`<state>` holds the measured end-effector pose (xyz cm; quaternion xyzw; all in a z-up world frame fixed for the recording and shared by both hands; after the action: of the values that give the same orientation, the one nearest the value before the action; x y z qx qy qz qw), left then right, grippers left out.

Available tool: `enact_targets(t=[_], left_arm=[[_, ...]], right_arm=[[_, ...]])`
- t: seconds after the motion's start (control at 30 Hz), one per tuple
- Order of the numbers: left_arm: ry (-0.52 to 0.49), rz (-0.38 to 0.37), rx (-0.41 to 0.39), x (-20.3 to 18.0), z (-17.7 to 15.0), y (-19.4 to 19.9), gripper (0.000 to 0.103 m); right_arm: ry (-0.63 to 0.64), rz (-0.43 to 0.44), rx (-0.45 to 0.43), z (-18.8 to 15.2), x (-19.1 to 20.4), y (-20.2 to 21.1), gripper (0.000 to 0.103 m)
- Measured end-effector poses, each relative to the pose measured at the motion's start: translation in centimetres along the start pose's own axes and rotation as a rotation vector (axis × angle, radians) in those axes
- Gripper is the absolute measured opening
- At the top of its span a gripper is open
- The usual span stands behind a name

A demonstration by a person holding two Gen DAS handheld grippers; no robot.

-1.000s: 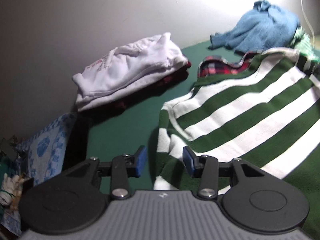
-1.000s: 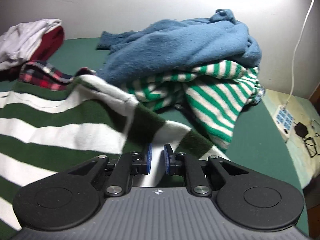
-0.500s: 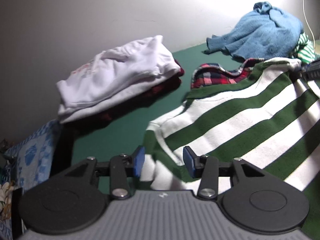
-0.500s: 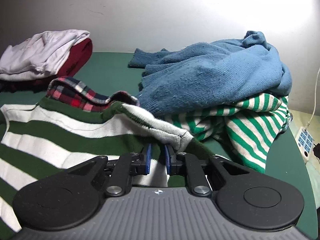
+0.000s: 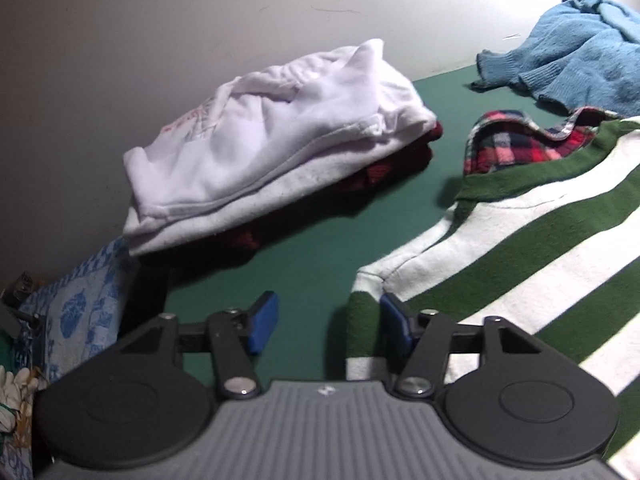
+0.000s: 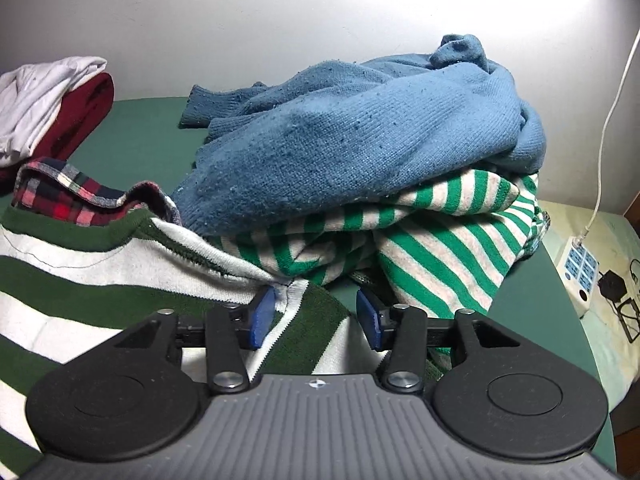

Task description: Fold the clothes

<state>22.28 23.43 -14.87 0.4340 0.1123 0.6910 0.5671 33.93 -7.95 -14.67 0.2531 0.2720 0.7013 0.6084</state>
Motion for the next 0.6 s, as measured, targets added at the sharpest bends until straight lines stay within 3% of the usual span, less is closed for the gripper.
enact_targets(t=[0.03,0.13,0.23,0.33,0.4,0.53,0.57,0.6], left_arm=[[0.000,0.000,-0.021,0.1,0.2,1.1,0.060],[0.007,-0.023,-0.078,-0.1,0.2,4.8,0.059],[-0.049,-0.066,-0.122,-2.4,-0.5,8.3,0.059],[-0.105,-0.131,-0.106,-5.7,-2.6,9.4,0.061],[-0.142,-0.126,-0.071,-7.0,-4.4,8.8,0.061],[-0.123,-0.096,-0.039,-6.5,-6.5,7.8,0.063],[-0.111,-0.094,-0.033,-6.0,-6.6,7.8,0.063],[-0.100,-0.091,-0.030,-5.6,-6.8,7.8,0.063]], right_arm=[[-0.010,0.012,-0.011,0.0,0.0,1.0,0.028],[-0.008,0.088,-0.003,-1.9,1.0,4.1,0.028],[0.012,0.185,0.025,-4.8,2.6,7.5,0.028],[0.053,0.171,0.053,-8.3,3.0,8.6,0.028],[0.026,0.163,0.061,-9.5,2.2,8.6,0.026],[-0.022,0.164,0.051,-9.8,1.1,9.1,0.015],[-0.029,0.157,0.051,-9.8,1.2,9.5,0.015],[-0.037,0.149,0.051,-9.8,1.2,10.0,0.022]])
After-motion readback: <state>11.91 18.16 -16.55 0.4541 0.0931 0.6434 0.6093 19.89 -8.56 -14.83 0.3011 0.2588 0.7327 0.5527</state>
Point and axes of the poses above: each gripper's, at about its wrist camera, not at the fingertips, and y roughly against the way its jaws point, x to its left, z to its top, the point moved 10 cm from there along -y, roughly the way its jaws point, and after that the axes turned 11 degrees about -y, right-handed, at the moved point
